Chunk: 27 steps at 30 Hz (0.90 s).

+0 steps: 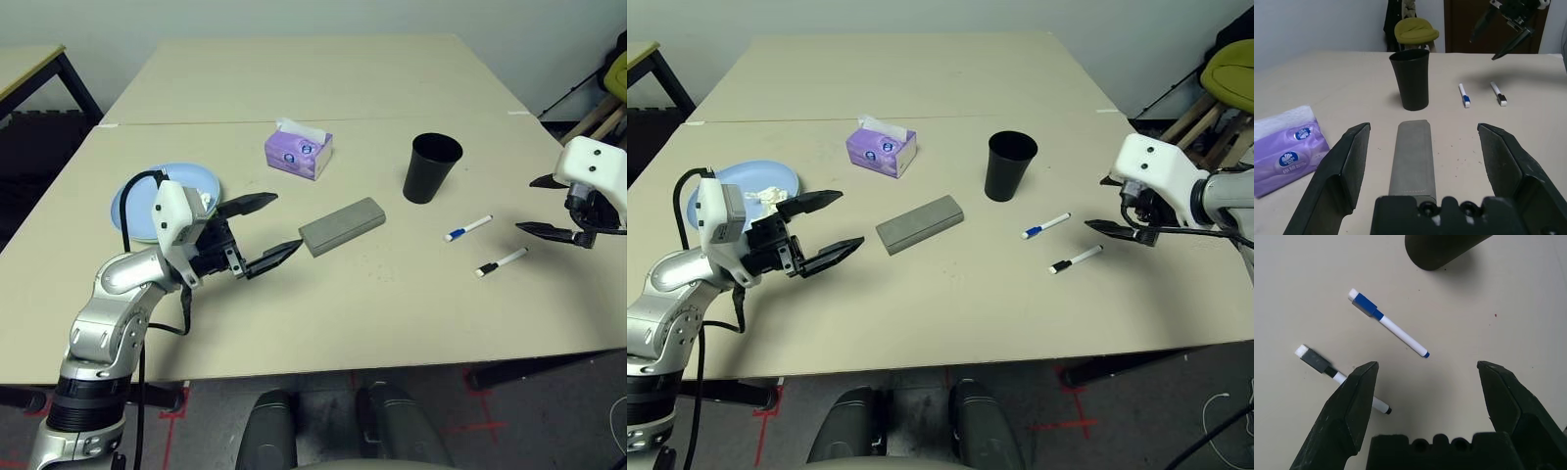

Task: Organize and tidy the items on the table.

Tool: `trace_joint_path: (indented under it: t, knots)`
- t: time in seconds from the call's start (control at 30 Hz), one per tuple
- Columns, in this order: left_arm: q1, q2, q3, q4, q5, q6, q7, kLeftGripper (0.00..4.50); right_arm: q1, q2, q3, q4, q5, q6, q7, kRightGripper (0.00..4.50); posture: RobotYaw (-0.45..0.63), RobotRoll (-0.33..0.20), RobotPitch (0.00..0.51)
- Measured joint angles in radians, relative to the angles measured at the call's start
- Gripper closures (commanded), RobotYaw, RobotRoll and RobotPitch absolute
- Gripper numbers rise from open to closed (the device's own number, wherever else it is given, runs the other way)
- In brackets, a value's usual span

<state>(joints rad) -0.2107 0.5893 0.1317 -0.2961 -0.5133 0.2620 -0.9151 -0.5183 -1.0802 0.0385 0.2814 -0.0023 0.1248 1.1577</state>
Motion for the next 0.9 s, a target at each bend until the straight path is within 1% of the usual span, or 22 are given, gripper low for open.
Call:
trace_joint_path:
  t: [0.23,0.5,0.87,0.9]
  knots:
    - [0.000,0.000,0.006,0.000,-0.008,0.003,0.005,0.04,-0.025,0.000,0.013,0.018,-0.019,-0.009,0.010,0.00,0.05,0.000,0.064]
    - [0.001,0.001,0.006,-0.001,-0.037,0.025,0.004,0.04,-0.035,0.000,0.023,0.040,-0.035,-0.037,0.017,0.00,0.05,0.000,0.064]
    - [0.001,0.020,0.006,-0.002,-0.052,0.035,-0.021,0.04,-0.035,0.000,0.024,0.073,-0.042,-0.072,0.021,0.00,0.05,0.000,0.064]
    - [0.001,0.021,0.006,-0.002,-0.052,0.035,-0.022,0.04,-0.035,0.000,0.026,0.075,-0.042,-0.075,0.021,0.00,0.05,0.000,0.070]
